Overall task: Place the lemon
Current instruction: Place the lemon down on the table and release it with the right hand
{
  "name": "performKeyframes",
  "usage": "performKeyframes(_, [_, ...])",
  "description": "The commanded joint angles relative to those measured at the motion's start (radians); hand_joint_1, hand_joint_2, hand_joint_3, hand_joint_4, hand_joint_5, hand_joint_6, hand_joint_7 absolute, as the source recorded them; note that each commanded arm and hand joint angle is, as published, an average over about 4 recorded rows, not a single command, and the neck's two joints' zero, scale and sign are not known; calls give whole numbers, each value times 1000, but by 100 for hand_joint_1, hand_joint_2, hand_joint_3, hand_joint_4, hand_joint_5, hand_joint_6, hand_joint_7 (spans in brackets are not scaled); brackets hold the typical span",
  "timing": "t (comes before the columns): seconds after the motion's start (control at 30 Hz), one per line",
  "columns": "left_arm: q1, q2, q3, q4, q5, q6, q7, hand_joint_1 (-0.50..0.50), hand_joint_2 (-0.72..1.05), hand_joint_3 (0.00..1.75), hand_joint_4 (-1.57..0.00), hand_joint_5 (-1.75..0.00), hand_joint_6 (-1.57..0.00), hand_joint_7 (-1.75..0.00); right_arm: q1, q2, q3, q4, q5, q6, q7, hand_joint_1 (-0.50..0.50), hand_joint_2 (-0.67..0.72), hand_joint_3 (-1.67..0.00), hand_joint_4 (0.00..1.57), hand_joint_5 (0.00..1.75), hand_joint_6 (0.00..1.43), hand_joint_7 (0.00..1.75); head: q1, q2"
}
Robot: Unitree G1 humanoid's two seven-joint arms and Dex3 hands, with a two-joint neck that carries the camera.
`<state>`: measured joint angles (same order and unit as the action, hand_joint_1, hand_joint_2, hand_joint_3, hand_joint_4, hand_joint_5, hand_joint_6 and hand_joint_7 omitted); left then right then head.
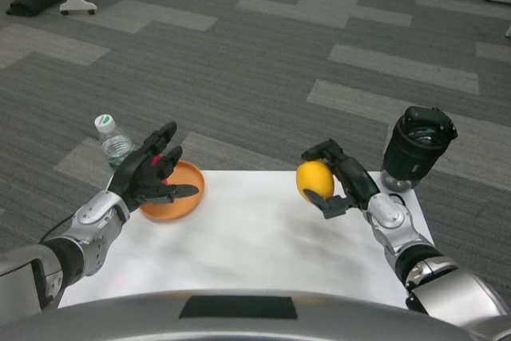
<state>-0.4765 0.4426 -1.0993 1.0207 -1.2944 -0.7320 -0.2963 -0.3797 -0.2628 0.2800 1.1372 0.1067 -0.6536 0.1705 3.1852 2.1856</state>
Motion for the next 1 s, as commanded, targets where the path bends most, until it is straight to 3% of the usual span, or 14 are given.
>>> performKeyframes(0.03, [-14, 4, 7, 7, -1, -2, 2, 50, 34, 9, 0, 0, 0, 0, -39, -9, 23, 34, 8, 19, -7, -29, -59, -135, 11, 175, 18, 140, -1, -5])
performKeyframes(0.53, [-14, -2, 9, 15, -2, -3, 2, 50, 34, 9, 0, 0, 0, 0, -140, -26, 311, 120, 41, 110, 20, -27, -57, -135, 6, 175, 19, 140, 0, -11])
performKeyframes(0.77, [-14, -2, 8, 15, -2, -3, 2, 50, 34, 9, 0, 0, 0, 0, -145, -19, 322, 158, 45, 123, 20, -29, -56, -135, 0, 175, 11, 140, 3, -15])
performKeyframes(1.0, [-16, -1, 6, 12, -2, -3, 2, 50, 34, 9, 0, 0, 0, 0, -145, -8, 321, 191, 47, 137, 17, -25, -54, -135, 0, 175, 0, 140, 8, -18])
